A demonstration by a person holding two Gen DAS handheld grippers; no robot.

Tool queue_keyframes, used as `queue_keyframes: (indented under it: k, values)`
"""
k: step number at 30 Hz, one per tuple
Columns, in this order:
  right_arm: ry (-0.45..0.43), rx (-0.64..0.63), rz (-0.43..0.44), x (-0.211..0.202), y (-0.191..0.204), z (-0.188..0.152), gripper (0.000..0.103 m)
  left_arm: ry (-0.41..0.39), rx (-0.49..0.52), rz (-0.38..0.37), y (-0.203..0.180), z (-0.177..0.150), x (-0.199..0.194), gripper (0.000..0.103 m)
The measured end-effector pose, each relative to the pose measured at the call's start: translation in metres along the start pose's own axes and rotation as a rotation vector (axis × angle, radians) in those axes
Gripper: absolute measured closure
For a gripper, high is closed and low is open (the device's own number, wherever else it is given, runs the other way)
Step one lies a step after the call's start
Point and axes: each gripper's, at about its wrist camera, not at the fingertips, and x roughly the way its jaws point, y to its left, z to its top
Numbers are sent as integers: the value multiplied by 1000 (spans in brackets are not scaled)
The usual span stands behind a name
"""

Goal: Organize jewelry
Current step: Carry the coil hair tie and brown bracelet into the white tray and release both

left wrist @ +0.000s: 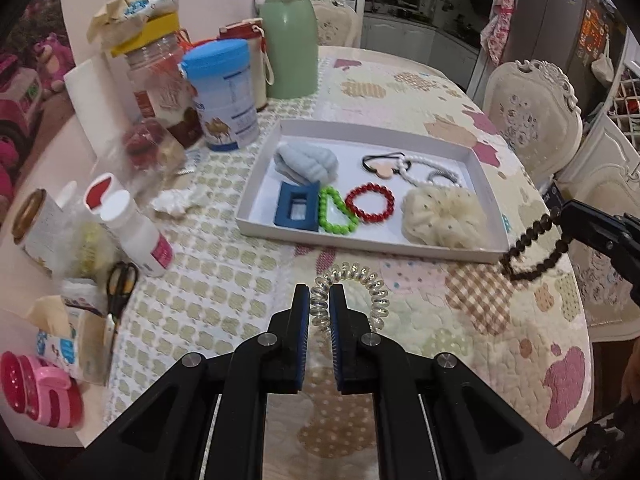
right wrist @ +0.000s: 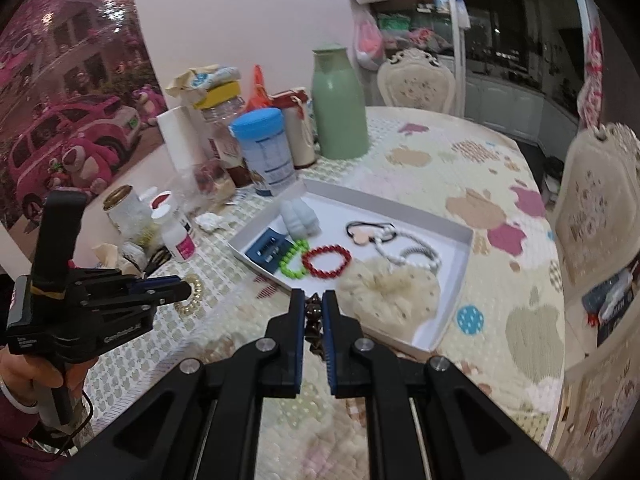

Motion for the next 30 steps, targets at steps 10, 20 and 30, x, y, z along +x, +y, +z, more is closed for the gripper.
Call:
queue_keyframes:
  k: [10, 20, 30]
  values:
    - [-5, -23, 4, -1, 5, 11, 95, -20, 10, 15, -4, 11, 2, 101]
    - [-11, -20, -29, -1, -4, 21, 95, -11, 21, 2, -11, 26, 13, 100]
    - [-3, -8, -68, 8, -25, 35, 95, 26, -2, -30, -17, 47, 41, 100]
